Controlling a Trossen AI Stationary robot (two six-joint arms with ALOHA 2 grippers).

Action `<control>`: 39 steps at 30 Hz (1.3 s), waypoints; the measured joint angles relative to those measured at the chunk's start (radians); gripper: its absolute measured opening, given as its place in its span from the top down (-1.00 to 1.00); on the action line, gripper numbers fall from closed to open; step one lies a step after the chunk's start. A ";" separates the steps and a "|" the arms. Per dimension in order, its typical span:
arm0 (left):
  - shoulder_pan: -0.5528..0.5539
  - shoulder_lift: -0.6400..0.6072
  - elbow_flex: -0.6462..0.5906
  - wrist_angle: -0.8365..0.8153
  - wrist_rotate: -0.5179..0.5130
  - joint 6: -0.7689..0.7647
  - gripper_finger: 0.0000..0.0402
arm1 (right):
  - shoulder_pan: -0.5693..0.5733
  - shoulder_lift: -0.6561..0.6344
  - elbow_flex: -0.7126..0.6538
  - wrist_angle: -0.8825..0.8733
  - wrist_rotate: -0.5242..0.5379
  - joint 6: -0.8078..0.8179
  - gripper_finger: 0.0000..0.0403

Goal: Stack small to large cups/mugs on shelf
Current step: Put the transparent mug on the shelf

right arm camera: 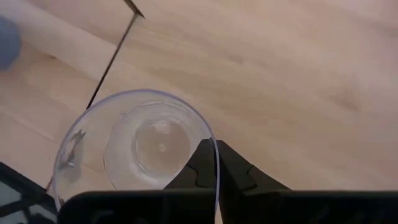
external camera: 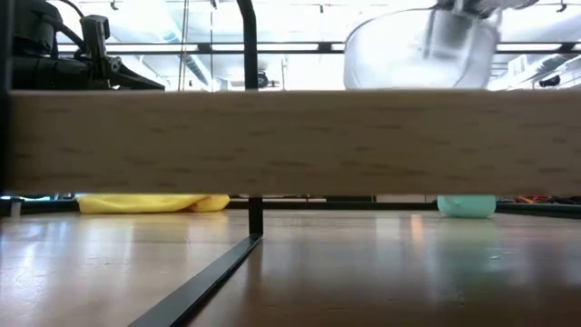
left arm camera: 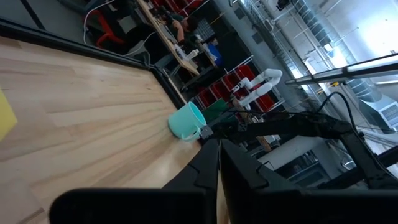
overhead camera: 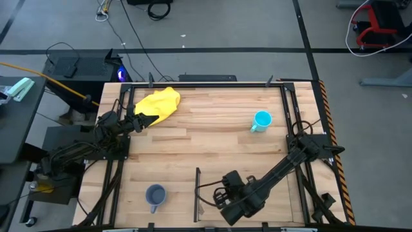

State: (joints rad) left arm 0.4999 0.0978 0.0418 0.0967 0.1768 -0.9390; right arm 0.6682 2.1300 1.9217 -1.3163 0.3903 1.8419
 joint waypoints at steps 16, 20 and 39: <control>0.000 0.000 0.000 -0.002 0.000 0.008 0.86 | 0.002 0.013 0.001 0.000 -0.051 0.121 1.00; 0.000 0.000 0.000 -0.007 0.000 0.009 0.91 | 0.002 0.013 0.001 0.004 -0.051 0.114 1.00; 0.000 0.000 0.000 -0.006 0.000 0.010 0.93 | 0.004 0.013 0.000 0.062 -0.017 0.031 0.85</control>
State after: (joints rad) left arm 0.4999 0.0980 0.0418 0.0906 0.1768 -0.9287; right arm 0.6721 2.1426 1.9217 -1.2538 0.3730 1.8727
